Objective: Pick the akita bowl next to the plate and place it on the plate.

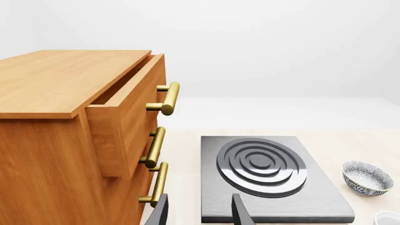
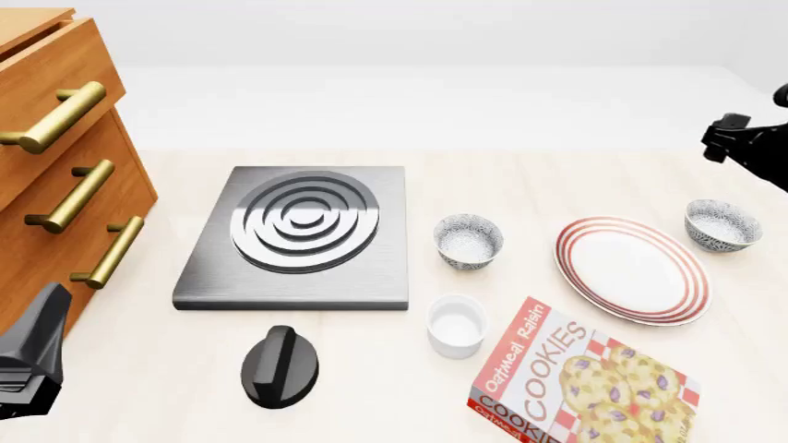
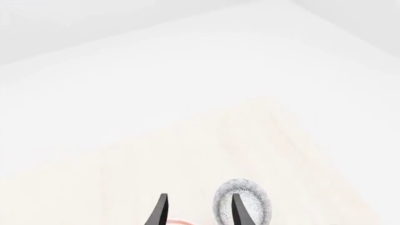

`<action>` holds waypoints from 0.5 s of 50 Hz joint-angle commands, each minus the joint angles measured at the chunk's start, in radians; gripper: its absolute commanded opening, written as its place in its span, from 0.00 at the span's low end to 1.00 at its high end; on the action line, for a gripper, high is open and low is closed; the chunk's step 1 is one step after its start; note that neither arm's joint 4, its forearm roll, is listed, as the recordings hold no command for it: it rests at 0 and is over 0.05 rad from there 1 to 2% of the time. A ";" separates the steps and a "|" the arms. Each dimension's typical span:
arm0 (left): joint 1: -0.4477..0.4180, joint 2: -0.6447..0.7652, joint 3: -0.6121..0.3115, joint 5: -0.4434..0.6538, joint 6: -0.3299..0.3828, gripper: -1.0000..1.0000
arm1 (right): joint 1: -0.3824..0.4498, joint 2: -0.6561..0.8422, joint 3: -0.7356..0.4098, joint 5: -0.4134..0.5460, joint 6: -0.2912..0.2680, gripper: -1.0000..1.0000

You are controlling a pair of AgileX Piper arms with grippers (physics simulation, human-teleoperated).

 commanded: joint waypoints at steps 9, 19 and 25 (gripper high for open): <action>0.000 0.000 0.000 0.000 0.000 1.00 | -0.034 0.065 -0.048 0.008 0.018 1.00; 0.000 0.000 0.000 0.000 0.000 1.00 | -0.051 0.101 -0.080 0.019 0.029 1.00; 0.000 0.000 0.000 0.000 0.000 1.00 | -0.058 0.120 -0.093 0.021 0.031 1.00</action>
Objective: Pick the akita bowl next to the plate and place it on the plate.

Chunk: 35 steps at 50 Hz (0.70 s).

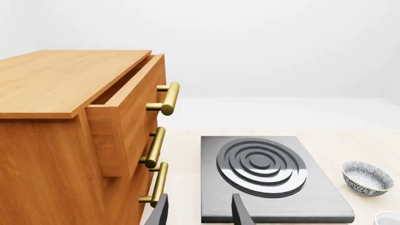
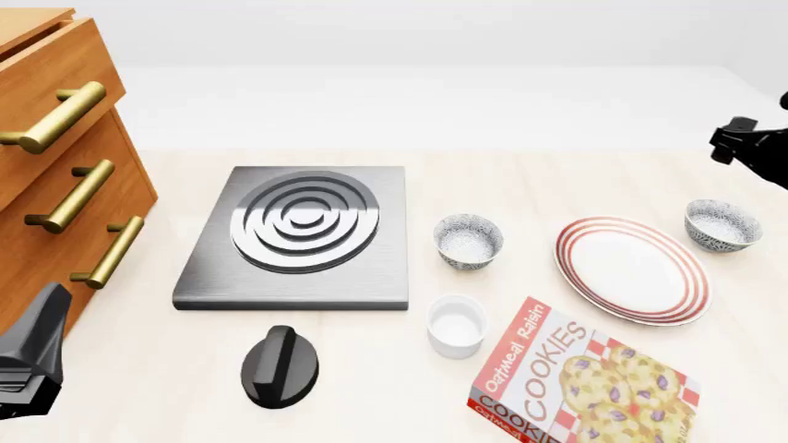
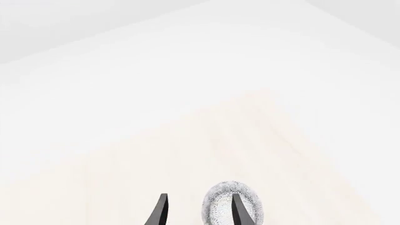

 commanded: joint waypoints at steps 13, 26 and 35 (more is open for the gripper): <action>0.000 0.000 0.000 0.000 0.000 1.00 | -0.035 0.073 -0.075 0.032 0.022 1.00; 0.000 0.000 0.000 0.000 0.000 1.00 | -0.056 0.111 -0.099 0.032 0.030 1.00; 0.000 0.000 0.000 0.000 0.000 1.00 | -0.071 0.127 -0.116 0.041 0.038 1.00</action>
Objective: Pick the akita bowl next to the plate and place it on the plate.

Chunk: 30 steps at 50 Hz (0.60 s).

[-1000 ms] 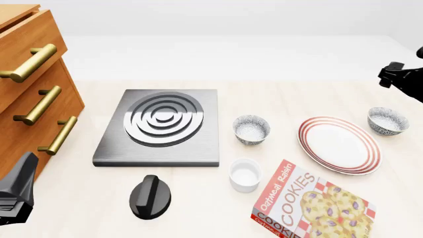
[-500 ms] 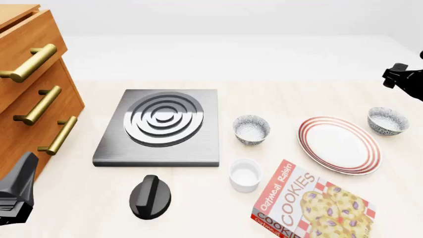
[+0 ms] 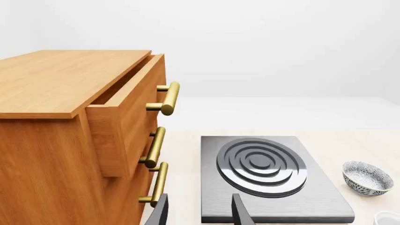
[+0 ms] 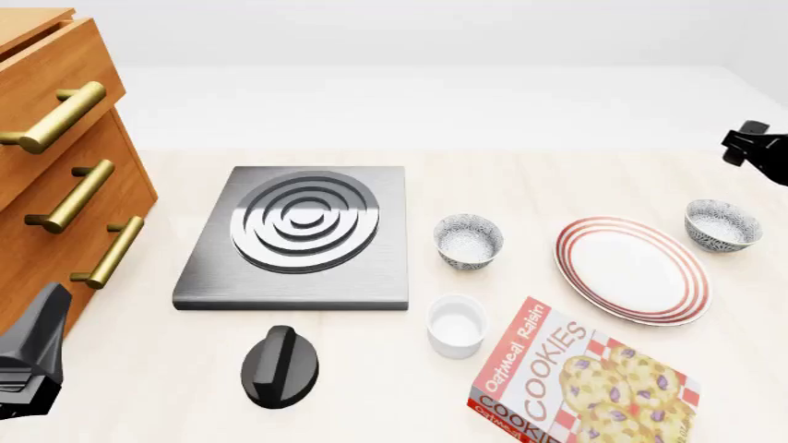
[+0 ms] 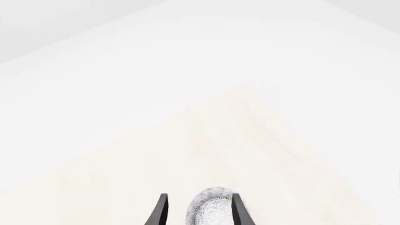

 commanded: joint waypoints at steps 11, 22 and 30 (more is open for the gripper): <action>0.000 0.000 0.000 0.000 0.000 1.00 | -0.037 0.039 -0.039 0.016 0.014 1.00; 0.000 0.000 0.000 0.000 0.000 1.00 | -0.059 0.066 -0.061 0.028 0.025 1.00; 0.000 0.000 0.000 0.000 0.000 1.00 | -0.075 0.079 -0.072 0.033 0.029 1.00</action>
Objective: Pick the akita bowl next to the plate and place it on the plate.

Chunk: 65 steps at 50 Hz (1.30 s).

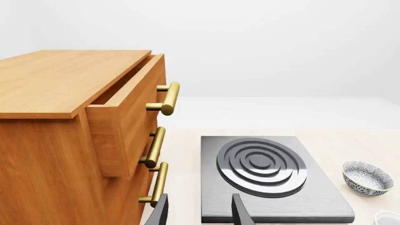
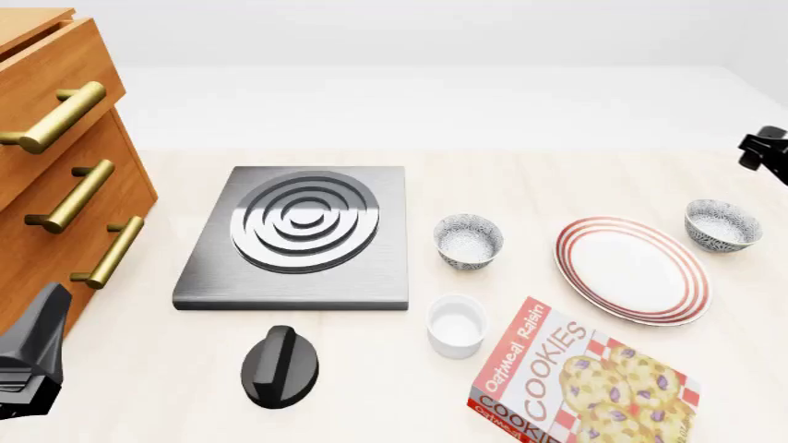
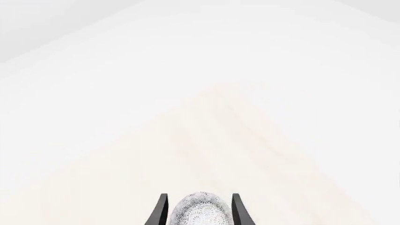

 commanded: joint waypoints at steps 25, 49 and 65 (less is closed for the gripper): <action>0.000 0.000 0.000 0.000 0.000 1.00 | -0.051 0.096 -0.066 0.031 0.031 1.00; 0.000 0.000 0.000 0.000 0.000 1.00 | -0.079 0.196 -0.090 0.024 0.047 1.00; 0.000 0.000 0.000 0.000 0.000 1.00 | -0.076 0.233 -0.080 0.013 0.049 1.00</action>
